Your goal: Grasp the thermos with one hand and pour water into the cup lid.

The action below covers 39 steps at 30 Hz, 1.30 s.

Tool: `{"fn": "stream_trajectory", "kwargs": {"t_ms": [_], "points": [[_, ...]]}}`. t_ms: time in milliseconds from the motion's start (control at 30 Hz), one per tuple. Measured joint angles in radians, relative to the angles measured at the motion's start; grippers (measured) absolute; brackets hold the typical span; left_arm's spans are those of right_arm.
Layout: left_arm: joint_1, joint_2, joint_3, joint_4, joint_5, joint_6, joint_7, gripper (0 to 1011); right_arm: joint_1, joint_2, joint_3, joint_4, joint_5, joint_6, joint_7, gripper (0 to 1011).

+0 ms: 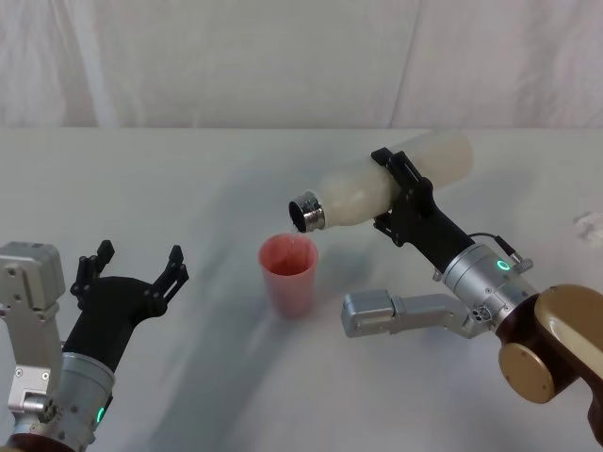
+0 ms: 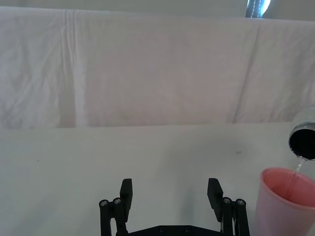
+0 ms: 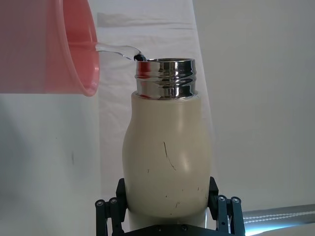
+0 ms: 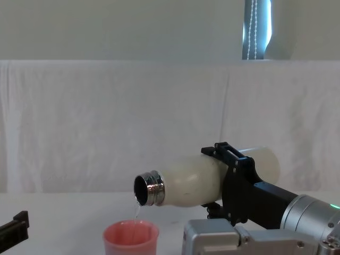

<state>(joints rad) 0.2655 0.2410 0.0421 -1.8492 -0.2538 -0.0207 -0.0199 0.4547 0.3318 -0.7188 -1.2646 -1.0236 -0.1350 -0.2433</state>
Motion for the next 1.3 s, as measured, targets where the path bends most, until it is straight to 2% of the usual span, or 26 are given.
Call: {"fn": "stream_trajectory", "kwargs": {"t_ms": [1300], "points": [[0.0, 0.0, 0.0, 0.0, 0.0, 0.0, 0.0, 1001, 0.005, 0.007, -0.005, -0.002, -0.01, 0.004, -0.001, 959]]}}
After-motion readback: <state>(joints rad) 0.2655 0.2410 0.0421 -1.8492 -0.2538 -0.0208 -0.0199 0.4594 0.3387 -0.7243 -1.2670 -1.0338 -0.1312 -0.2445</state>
